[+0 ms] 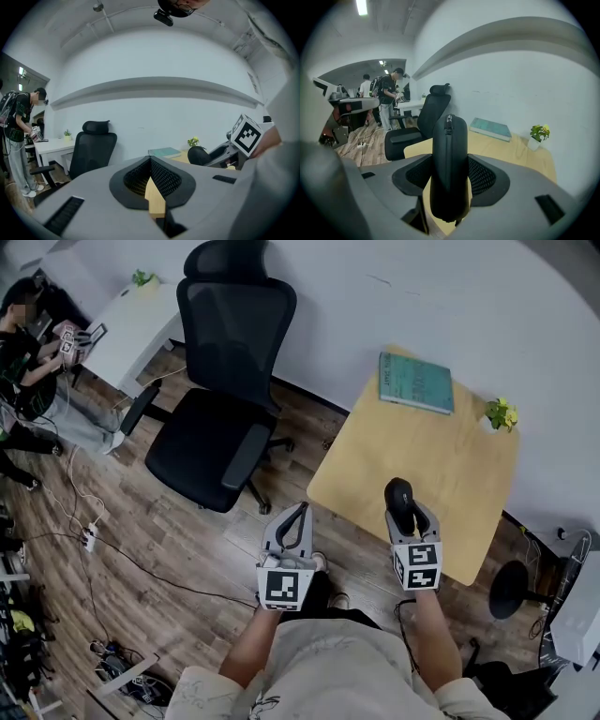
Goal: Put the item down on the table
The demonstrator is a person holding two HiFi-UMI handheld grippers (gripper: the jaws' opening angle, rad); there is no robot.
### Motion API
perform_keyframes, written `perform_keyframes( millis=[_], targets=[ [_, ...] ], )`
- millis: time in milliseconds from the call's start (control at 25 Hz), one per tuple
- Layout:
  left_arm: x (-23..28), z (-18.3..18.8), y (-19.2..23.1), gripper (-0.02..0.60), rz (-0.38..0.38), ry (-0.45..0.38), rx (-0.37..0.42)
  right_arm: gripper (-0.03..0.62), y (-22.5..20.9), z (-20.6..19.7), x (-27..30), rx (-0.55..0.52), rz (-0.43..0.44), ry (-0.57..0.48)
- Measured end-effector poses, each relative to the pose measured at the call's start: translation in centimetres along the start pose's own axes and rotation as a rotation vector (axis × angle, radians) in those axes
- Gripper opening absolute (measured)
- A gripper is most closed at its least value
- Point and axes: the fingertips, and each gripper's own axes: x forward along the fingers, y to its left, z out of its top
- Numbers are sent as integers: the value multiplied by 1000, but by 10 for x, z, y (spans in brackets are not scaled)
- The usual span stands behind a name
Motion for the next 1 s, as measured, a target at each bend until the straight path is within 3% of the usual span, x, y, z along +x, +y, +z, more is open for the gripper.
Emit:
perform_keyframes(
  millis=[400,720,1000],
  targets=[
    [8,-25,11,8,-11,23,-7,245,10,-35,40,-124,4,190],
    [14,-38,9,8,-25,47,-32,245,6,-47,68,-356,-88,267],
    [17,-39,7,8,-38,51,-35,245,11,-47,82,-465,-88,306]
  ],
)
